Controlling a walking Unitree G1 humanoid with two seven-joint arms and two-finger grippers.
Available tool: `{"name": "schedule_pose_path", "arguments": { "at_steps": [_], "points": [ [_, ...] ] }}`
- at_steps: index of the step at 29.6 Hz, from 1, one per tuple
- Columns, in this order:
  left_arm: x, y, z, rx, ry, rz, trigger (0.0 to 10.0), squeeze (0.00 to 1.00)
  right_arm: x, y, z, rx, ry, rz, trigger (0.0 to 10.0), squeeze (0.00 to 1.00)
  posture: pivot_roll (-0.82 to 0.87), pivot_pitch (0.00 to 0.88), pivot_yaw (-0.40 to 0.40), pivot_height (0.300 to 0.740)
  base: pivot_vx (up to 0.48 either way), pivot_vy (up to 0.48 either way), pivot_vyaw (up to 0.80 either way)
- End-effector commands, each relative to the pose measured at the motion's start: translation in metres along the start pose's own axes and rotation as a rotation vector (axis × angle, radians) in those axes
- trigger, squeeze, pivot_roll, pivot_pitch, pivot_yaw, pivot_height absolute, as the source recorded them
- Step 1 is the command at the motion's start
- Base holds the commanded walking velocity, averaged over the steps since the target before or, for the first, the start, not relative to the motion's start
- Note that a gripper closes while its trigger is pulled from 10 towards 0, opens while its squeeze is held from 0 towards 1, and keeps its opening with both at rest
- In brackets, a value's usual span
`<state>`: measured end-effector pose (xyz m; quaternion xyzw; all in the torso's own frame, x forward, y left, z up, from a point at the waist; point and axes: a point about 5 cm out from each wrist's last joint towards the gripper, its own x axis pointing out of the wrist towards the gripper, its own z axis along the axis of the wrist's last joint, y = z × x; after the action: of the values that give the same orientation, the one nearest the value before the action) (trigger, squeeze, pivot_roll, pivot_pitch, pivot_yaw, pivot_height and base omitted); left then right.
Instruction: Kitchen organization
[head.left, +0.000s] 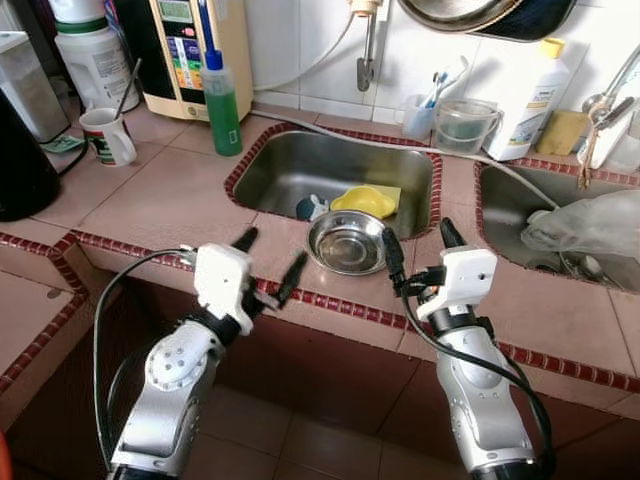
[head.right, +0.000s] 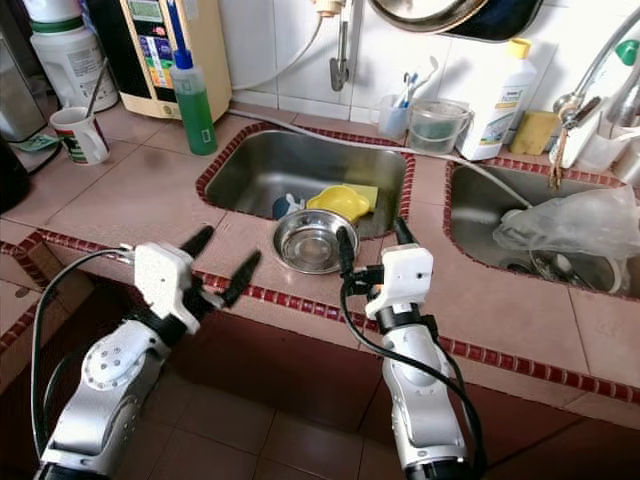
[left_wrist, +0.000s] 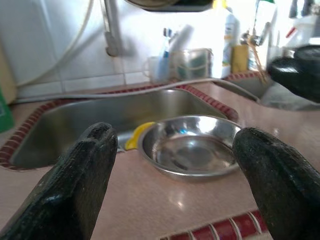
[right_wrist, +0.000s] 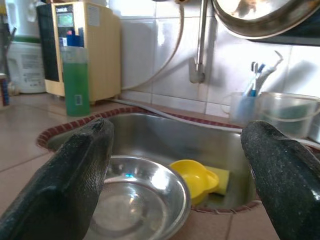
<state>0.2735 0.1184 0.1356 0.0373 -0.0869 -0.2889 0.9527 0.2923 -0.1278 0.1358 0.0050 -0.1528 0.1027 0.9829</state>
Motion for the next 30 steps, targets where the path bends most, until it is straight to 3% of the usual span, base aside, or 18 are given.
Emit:
{"name": "schedule_pose_path", "arguments": {
  "at_steps": [1, 9, 10, 11, 17, 24, 30],
  "points": [
    [0.001, -0.002, 0.000, 0.018, 0.014, -0.037, 10.0, 0.00, 0.004, -0.004, 0.000, 0.004, 0.010, 0.009, 10.0, 1.00, 0.00, 0.047, 0.000, 0.740, 0.000, 0.000, 0.00],
    [0.010, -0.003, 0.003, 0.035, 0.007, -0.078, 10.0, 0.00, 0.014, -0.023, 0.001, 0.004, 0.045, -0.010, 10.0, 1.00, 0.00, 0.047, 0.000, 0.740, 0.000, 0.000, 0.00],
    [0.013, -0.004, 0.005, 0.041, 0.002, -0.089, 10.0, 0.00, 0.019, -0.030, 0.001, 0.021, 0.063, -0.033, 10.0, 0.70, 0.00, 0.046, -0.001, 0.740, 0.000, 0.000, 0.00],
    [0.014, -0.005, 0.005, 0.043, 0.000, -0.095, 10.0, 0.00, 0.021, -0.032, 0.002, 0.023, 0.066, -0.036, 10.0, 0.00, 0.00, 0.046, -0.001, 0.740, 0.000, 0.000, 0.00],
    [0.017, -0.021, 0.009, 0.055, -0.008, -0.171, 10.0, 0.00, 0.040, -0.045, 0.008, 0.074, 0.087, -0.104, 10.0, 0.00, -0.01, 0.038, -0.005, 0.740, 0.000, 0.000, 0.00],
    [0.015, -0.031, 0.004, 0.050, 0.005, -0.203, 10.0, 0.00, 0.053, -0.045, 0.012, 0.153, 0.108, -0.099, 10.0, 0.00, -0.01, 0.036, -0.009, 0.740, 0.000, 0.000, 0.00],
    [0.014, -0.037, 0.005, 0.047, 0.003, -0.228, 10.0, 0.00, 0.064, -0.048, 0.009, 0.152, 0.152, -0.081, 10.0, 0.00, 0.00, 0.038, -0.013, 0.740, 0.000, 0.000, 0.00]
  ]
}}
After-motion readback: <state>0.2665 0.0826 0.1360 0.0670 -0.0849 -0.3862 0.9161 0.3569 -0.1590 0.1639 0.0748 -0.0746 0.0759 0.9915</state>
